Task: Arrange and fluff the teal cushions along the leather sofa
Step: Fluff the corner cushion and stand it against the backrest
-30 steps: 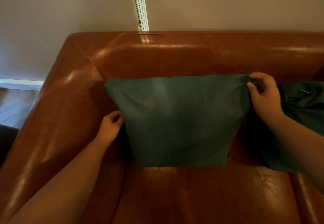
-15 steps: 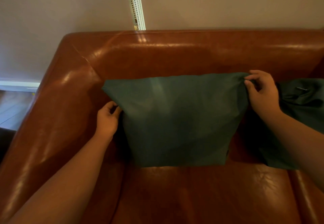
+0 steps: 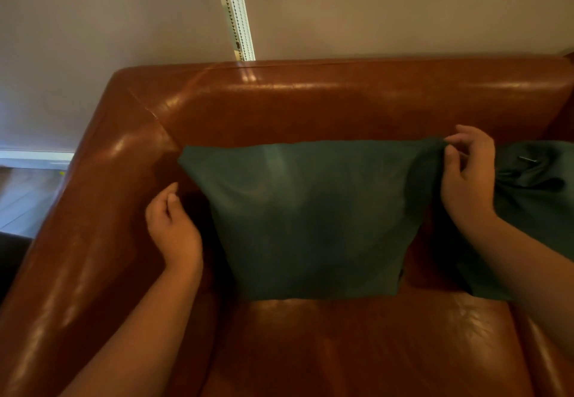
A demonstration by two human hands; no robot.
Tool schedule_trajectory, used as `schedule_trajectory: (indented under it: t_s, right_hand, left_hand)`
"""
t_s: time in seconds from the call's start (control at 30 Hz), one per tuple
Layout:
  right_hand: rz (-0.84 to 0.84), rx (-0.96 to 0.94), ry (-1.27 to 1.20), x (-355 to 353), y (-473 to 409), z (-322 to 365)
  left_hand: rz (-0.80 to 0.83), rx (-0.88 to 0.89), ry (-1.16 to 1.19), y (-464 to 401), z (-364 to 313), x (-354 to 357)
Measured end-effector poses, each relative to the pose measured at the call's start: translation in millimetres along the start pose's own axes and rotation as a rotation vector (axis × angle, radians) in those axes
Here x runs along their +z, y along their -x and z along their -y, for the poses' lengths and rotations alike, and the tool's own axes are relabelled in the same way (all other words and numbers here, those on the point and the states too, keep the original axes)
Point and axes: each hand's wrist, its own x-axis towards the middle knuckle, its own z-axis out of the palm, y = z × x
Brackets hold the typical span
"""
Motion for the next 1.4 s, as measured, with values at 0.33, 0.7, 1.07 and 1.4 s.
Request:
schedule_trajectory:
  t_s: [0.33,0.7,1.07,1.4]
  right_hand:
    - [0.349,-0.647,0.465,76,109,56]
    - [0.328,-0.614,0.622,76,57,34]
    - [0.207,-0.27,0.75,26,28,-13]
    - [0.324,-0.514,0.363,69,68,79]
  left_hand:
    - [0.527,1.057,-0.874,91,-21,36]
    - [0.44,0.899,-0.983,31,-26,50]
    - [0.263,0.689,-1.049,-26,-20,1]
    - [0.526,1.018,-0.865,62,-65,47]
